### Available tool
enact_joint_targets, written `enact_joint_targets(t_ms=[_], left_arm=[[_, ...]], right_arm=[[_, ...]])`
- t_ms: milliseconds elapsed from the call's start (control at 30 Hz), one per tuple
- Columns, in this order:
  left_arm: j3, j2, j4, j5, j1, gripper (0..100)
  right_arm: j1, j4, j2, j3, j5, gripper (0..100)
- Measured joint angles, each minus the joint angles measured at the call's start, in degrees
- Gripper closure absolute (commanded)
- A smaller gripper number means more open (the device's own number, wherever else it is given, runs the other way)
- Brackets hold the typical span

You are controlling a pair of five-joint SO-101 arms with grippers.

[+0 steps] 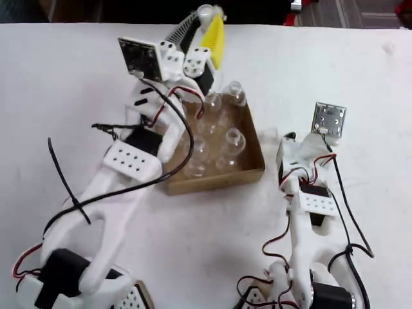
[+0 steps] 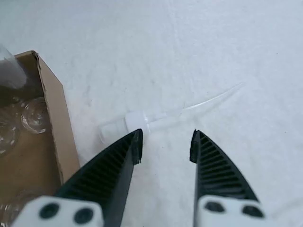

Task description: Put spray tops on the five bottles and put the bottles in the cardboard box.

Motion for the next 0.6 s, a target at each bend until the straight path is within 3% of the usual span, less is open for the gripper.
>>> enact_joint_targets(t_ms=[600], left_arm=[[2.55, 0.35, 0.0, 0.0, -2.81, 98]], right_arm=[[0.0, 0.0, 0.0, 0.0, 0.0, 85.4]])
